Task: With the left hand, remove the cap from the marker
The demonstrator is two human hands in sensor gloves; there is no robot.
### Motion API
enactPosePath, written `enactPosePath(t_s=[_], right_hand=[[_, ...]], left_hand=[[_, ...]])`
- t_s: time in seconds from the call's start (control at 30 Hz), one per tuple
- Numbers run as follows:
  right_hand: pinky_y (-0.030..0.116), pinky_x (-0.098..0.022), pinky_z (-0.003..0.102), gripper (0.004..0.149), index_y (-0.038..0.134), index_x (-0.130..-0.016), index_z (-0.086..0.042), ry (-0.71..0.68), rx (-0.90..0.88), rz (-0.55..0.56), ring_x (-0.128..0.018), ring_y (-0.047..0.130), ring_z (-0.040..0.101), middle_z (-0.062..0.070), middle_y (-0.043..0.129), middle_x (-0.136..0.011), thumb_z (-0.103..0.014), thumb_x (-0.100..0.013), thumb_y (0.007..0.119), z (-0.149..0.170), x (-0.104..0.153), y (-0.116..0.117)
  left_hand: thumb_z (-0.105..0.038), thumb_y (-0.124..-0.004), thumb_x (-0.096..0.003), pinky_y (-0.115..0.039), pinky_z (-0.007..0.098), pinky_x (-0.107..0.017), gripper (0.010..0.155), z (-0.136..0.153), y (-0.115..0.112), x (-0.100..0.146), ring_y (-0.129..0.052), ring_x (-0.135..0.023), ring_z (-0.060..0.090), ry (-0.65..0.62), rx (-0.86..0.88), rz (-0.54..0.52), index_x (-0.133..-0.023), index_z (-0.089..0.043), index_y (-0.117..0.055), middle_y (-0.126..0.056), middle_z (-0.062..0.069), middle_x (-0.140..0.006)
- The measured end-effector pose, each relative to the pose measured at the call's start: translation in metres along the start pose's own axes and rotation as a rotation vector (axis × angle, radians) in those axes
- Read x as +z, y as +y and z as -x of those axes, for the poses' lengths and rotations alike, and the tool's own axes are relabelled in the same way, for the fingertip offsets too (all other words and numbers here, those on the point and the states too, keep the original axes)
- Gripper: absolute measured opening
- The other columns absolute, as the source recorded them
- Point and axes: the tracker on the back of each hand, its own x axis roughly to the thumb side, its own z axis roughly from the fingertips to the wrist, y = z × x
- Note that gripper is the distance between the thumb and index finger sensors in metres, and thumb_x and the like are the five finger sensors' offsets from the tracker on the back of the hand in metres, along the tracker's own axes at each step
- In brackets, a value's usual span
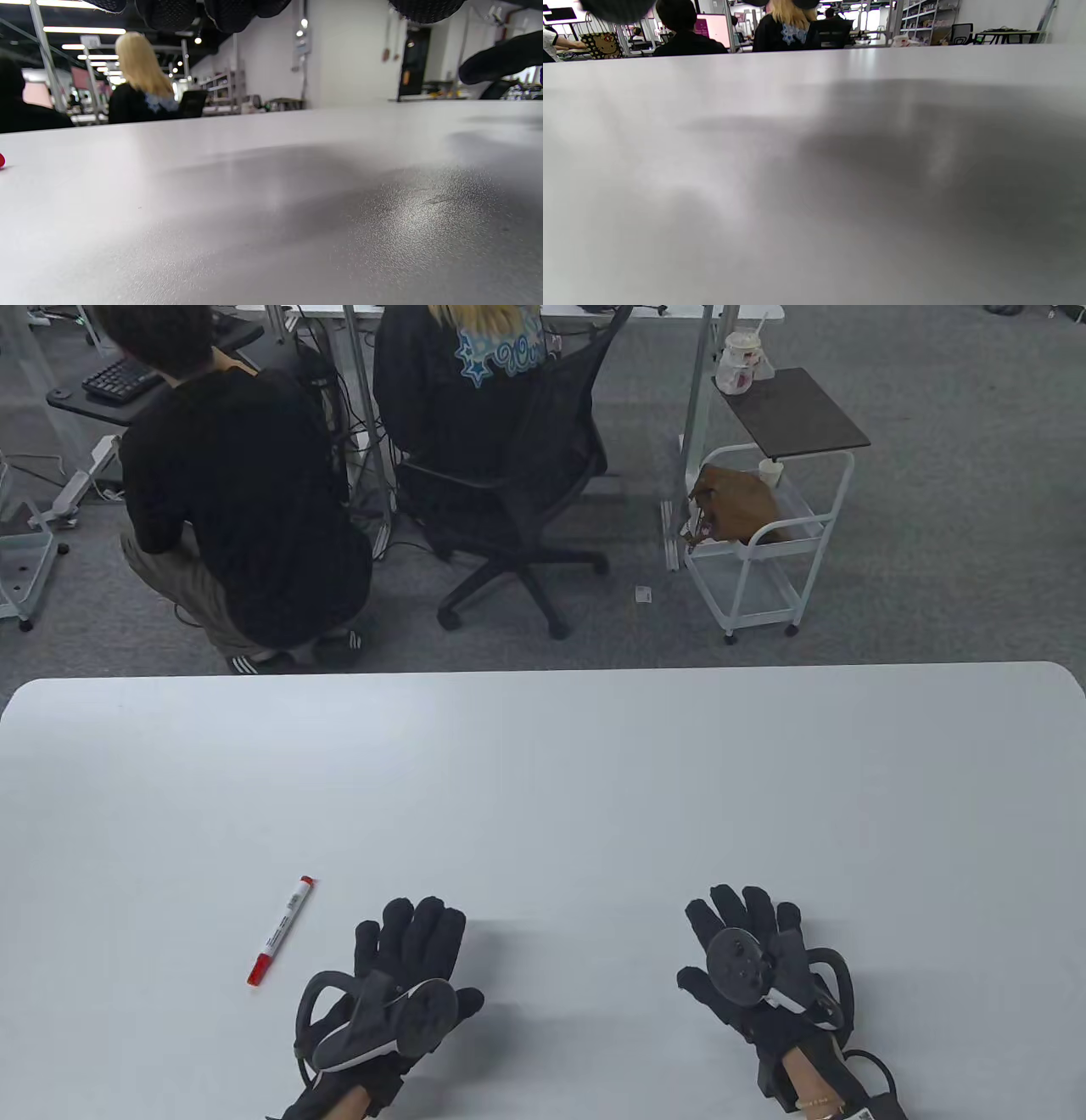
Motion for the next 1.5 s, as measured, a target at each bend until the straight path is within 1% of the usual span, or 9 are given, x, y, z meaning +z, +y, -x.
enactPosePath(t_s=[0.83,0.97,1.0,1.17,1.23,1.33,1.37,1.4,1.5], right_hand=[[0.029,-0.077,0.066,0.078,0.038,-0.112,-0.032,-0.024,-0.004,-0.013,-0.111,0.034,0.048,0.011,0.036,-0.120,-0.062,-0.044,0.062,-0.006,0.001,0.001],[0.029,-0.077,0.066,0.078,0.038,-0.111,-0.031,-0.023,-0.009,-0.006,-0.110,0.035,0.048,0.011,0.037,-0.120,-0.061,-0.044,0.063,-0.007,0.001,0.001],[0.029,-0.077,0.065,0.077,0.039,-0.111,-0.031,-0.023,-0.005,-0.004,-0.110,0.036,0.047,0.011,0.038,-0.119,-0.061,-0.044,0.063,-0.007,0.001,0.002],[0.029,-0.077,0.065,0.077,0.039,-0.111,-0.031,-0.030,0.005,-0.003,-0.110,0.035,0.048,0.011,0.038,-0.119,-0.060,-0.044,0.063,-0.011,0.001,0.002],[0.030,-0.077,0.065,0.077,0.039,-0.111,-0.031,-0.032,0.007,-0.002,-0.110,0.035,0.048,0.011,0.038,-0.119,-0.060,-0.044,0.063,-0.012,0.001,0.002],[0.030,-0.077,0.065,0.077,0.040,-0.111,-0.030,-0.037,0.001,-0.006,-0.110,0.035,0.048,0.011,0.039,-0.119,-0.060,-0.044,0.063,-0.013,0.001,0.003],[0.030,-0.077,0.065,0.077,0.040,-0.111,-0.030,-0.038,0.000,-0.008,-0.110,0.035,0.048,0.011,0.039,-0.119,-0.060,-0.044,0.063,-0.013,0.001,0.003],[0.030,-0.077,0.065,0.077,0.040,-0.111,-0.030,-0.038,0.001,-0.011,-0.110,0.035,0.048,0.011,0.039,-0.119,-0.060,-0.044,0.063,-0.013,0.001,0.003],[0.030,-0.077,0.065,0.077,0.040,-0.111,-0.031,-0.041,-0.005,-0.018,-0.110,0.035,0.048,0.011,0.039,-0.119,-0.060,-0.044,0.063,-0.013,0.002,0.003]], left_hand=[[-0.067,-0.049,-0.0557,-0.037,0.070,-0.076,0.088,0.010,0.002,0.000,-0.034,-0.113,0.059,0.039,-0.011,0.030,-0.120,-0.015,-0.019,-0.028,0.021,-0.126],[-0.066,-0.050,-0.0555,-0.034,0.071,-0.077,0.087,0.046,0.013,0.010,-0.031,-0.114,0.059,0.258,-0.046,-0.045,-0.120,-0.017,-0.019,-0.025,0.019,-0.127],[-0.066,-0.052,-0.0556,-0.035,0.070,-0.077,0.087,0.066,0.014,0.015,-0.032,-0.114,0.058,0.364,-0.047,-0.063,-0.120,-0.017,-0.020,-0.026,0.019,-0.127],[-0.065,-0.057,-0.0559,-0.044,0.067,-0.076,0.087,0.135,0.001,0.041,-0.046,-0.112,0.056,0.733,0.099,0.002,-0.120,-0.014,-0.026,-0.036,0.022,-0.124],[-0.064,-0.060,-0.0561,-0.046,0.067,-0.076,0.087,0.148,-0.007,0.045,-0.050,-0.110,0.056,0.772,0.193,0.041,-0.120,-0.013,-0.029,-0.039,0.023,-0.123],[-0.059,-0.065,-0.0566,-0.050,0.065,-0.075,0.084,0.157,-0.021,0.040,-0.056,-0.108,0.054,0.916,0.234,0.184,-0.119,-0.012,-0.033,-0.044,0.024,-0.121],[-0.059,-0.065,-0.0568,-0.049,0.065,-0.076,0.084,0.158,-0.027,0.036,-0.056,-0.109,0.053,0.908,0.219,0.266,-0.119,-0.013,-0.033,-0.043,0.023,-0.122],[-0.058,-0.065,-0.0568,-0.050,0.064,-0.076,0.083,0.158,-0.032,0.033,-0.057,-0.108,0.052,0.887,0.189,0.302,-0.119,-0.013,-0.033,-0.043,0.023,-0.121],[-0.055,-0.064,-0.0573,-0.052,0.061,-0.076,0.075,0.158,-0.044,0.023,-0.059,-0.107,0.047,0.881,0.156,0.316,-0.117,-0.017,-0.041,-0.047,0.019,-0.119]])
